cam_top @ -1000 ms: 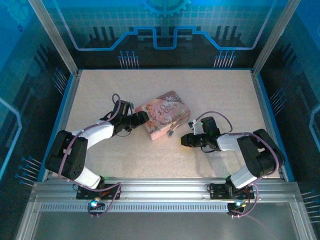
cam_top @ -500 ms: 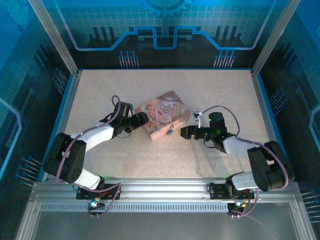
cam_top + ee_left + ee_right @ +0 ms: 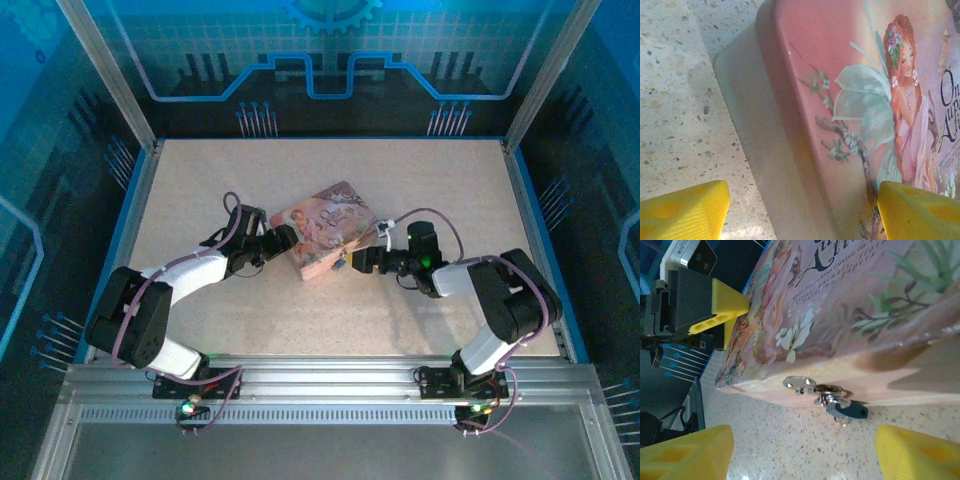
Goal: Unlock a padlock with a key
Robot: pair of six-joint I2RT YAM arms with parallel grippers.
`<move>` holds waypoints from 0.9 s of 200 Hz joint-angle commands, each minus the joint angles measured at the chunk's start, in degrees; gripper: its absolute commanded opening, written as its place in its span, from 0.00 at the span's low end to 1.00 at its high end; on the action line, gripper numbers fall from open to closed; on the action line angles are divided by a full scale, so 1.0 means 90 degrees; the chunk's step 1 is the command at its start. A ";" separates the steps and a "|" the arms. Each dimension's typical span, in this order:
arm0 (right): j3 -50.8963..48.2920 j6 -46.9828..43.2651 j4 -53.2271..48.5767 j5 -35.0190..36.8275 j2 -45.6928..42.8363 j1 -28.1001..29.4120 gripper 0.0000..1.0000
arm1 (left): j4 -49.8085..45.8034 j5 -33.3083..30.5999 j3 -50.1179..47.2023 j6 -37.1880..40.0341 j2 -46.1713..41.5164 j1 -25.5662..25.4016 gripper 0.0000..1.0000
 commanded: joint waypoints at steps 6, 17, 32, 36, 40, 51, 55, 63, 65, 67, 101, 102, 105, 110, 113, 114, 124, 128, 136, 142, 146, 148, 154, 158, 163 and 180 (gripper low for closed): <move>0.0255 -0.0004 0.0501 -0.0195 0.0415 0.0138 0.74 | -0.0460 -0.0045 -0.0165 -0.0017 0.0080 -0.0083 0.79; 0.0318 -0.0001 0.0534 -0.0175 0.0534 0.0183 0.73 | -0.0464 -0.0056 -0.0162 -0.0023 0.0061 -0.0082 0.79; 0.0388 0.0006 0.0590 -0.0175 0.0677 0.0234 0.71 | -0.0467 -0.0060 -0.0165 -0.0022 0.0050 -0.0083 0.78; 0.0394 0.0023 0.0619 -0.0175 0.0716 0.0243 0.71 | -0.0473 -0.0067 -0.0162 -0.0017 0.0046 -0.0083 0.78; 0.0403 0.0034 0.0658 -0.0180 0.0756 0.0253 0.71 | -0.0475 -0.0066 -0.0162 -0.0017 0.0041 -0.0083 0.79; 0.0431 0.0084 0.0792 -0.0223 0.0874 0.0294 0.69 | -0.0480 -0.0060 -0.0162 -0.0017 0.0037 -0.0083 0.78; 0.0445 0.0096 0.0831 -0.0251 0.0915 0.0303 0.68 | -0.0478 -0.0060 -0.0163 -0.0017 0.0035 -0.0083 0.78; 0.0467 0.0127 0.0901 -0.0282 0.0986 0.0318 0.66 | -0.0477 -0.0060 -0.0162 -0.0017 0.0041 -0.0083 0.79; 0.0469 0.0128 0.0921 -0.0285 0.1002 0.0323 0.65 | -0.0475 -0.0060 -0.0167 -0.0020 0.0041 -0.0083 0.79; 0.0470 0.0135 0.0933 -0.0291 0.1016 0.0330 0.65 | -0.0482 -0.0060 -0.0166 -0.0018 0.0034 -0.0083 0.79; 0.0448 0.0206 0.1149 -0.0336 0.1122 0.0344 0.57 | -0.0473 -0.0050 -0.0163 -0.0017 0.0026 -0.0083 0.79; 0.0449 0.0206 0.1153 -0.0343 0.1121 0.0339 0.57 | -0.0474 -0.0050 -0.0162 -0.0017 0.0024 -0.0083 0.79; 0.0450 0.0206 0.1160 -0.0356 0.1124 0.0339 0.57 | -0.0473 -0.0052 -0.0162 -0.0017 0.0023 -0.0083 0.79; 0.0450 0.0202 0.1195 -0.0395 0.1121 0.0338 0.56 | -0.0473 -0.0051 -0.0160 -0.0017 0.0013 -0.0083 0.79; 0.0448 0.0207 0.1212 -0.0415 0.1128 0.0341 0.55 | -0.0470 -0.0050 -0.0162 -0.0017 0.0021 -0.0083 0.79; 0.0449 0.0207 0.1213 -0.0427 0.1125 0.0343 0.55 | -0.0472 -0.0050 -0.0162 -0.0017 0.0021 -0.0078 0.79; 0.0461 0.0210 0.1232 -0.0502 0.1118 0.0340 0.53 | -0.0471 -0.0050 -0.0168 -0.0017 0.0020 -0.0082 0.79; 0.0460 0.0207 0.1243 -0.0522 0.1107 0.0336 0.52 | -0.0465 -0.0050 -0.0165 -0.0017 0.0018 -0.0083 0.78; 0.0451 0.0207 0.1248 -0.0575 0.1100 0.0340 0.51 | -0.0469 -0.0050 -0.0172 -0.0017 0.0015 -0.0085 0.79; 0.0433 0.0198 0.1238 -0.0600 0.1092 0.0342 0.50 | -0.0472 -0.0050 -0.0172 -0.0018 0.0014 -0.0088 0.79; 0.0431 0.0189 0.1238 -0.0600 0.1074 0.0330 0.50 | -0.0472 -0.0052 -0.0172 -0.0017 0.0018 -0.0083 0.79; 0.0419 0.0187 0.1235 -0.0611 0.1070 0.0339 0.49 | -0.0461 -0.0050 -0.0179 -0.0017 0.0021 -0.0078 0.78; 0.0402 0.0170 0.1218 -0.0619 0.1055 0.0335 0.49 | -0.0464 -0.0057 -0.0181 -0.0021 0.0019 -0.0082 0.79; 0.0392 0.0162 0.1199 -0.0618 0.1048 0.0330 0.48 | -0.0464 -0.0050 -0.0187 -0.0017 0.0015 -0.0084 0.79; 0.0384 0.0148 0.1178 -0.0638 0.1048 0.0335 0.47 | -0.0459 -0.0050 -0.0191 -0.0017 0.0020 -0.0083 0.79; 0.0382 0.0118 0.1095 -0.0685 0.1021 0.0330 0.45 | -0.0458 -0.0056 -0.0197 -0.0022 0.0015 -0.0083 0.79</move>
